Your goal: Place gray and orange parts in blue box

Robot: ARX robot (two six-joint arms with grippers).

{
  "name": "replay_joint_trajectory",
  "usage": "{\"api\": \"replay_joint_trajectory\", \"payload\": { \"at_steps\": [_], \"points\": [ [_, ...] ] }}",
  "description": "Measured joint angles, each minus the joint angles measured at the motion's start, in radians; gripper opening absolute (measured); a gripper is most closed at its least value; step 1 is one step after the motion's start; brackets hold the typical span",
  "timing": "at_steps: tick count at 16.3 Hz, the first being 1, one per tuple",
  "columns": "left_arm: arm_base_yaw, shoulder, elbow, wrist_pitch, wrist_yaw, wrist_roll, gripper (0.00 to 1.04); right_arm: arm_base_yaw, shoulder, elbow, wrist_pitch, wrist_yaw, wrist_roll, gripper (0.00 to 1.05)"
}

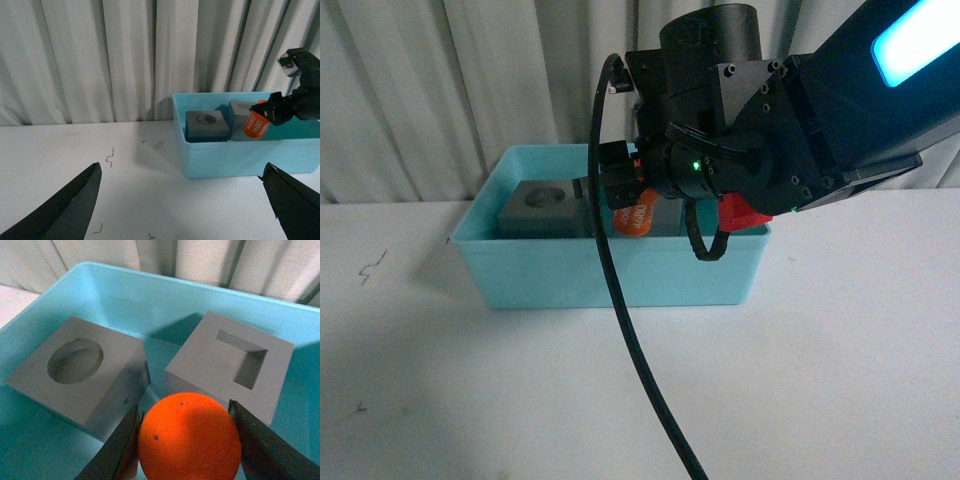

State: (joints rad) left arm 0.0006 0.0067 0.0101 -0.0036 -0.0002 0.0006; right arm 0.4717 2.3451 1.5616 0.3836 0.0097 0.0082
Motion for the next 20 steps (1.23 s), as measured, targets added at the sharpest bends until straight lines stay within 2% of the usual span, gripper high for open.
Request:
{"api": "replay_joint_trajectory", "payload": {
  "at_steps": [6,10,12,19,20],
  "points": [
    [0.0,0.0,0.0,0.0,0.0,0.0,0.98,0.02,0.086,0.1,-0.072,0.009,0.01,0.47],
    [0.0,0.0,0.0,0.0,0.0,0.0,0.98,0.02,0.095,0.103,-0.081,-0.002,0.01,0.85],
    [0.0,0.0,0.0,0.0,0.0,0.0,0.98,0.019,0.095,0.103,-0.066,-0.002,0.011,0.99],
    [0.0,0.0,0.0,0.0,0.0,0.0,0.98,0.018,0.008,0.005,0.034,-0.001,0.01,0.98],
    [0.0,0.0,0.0,0.0,0.0,0.0,0.98,-0.004,-0.237,-0.193,0.157,0.048,-0.01,0.98]
  ]
}}
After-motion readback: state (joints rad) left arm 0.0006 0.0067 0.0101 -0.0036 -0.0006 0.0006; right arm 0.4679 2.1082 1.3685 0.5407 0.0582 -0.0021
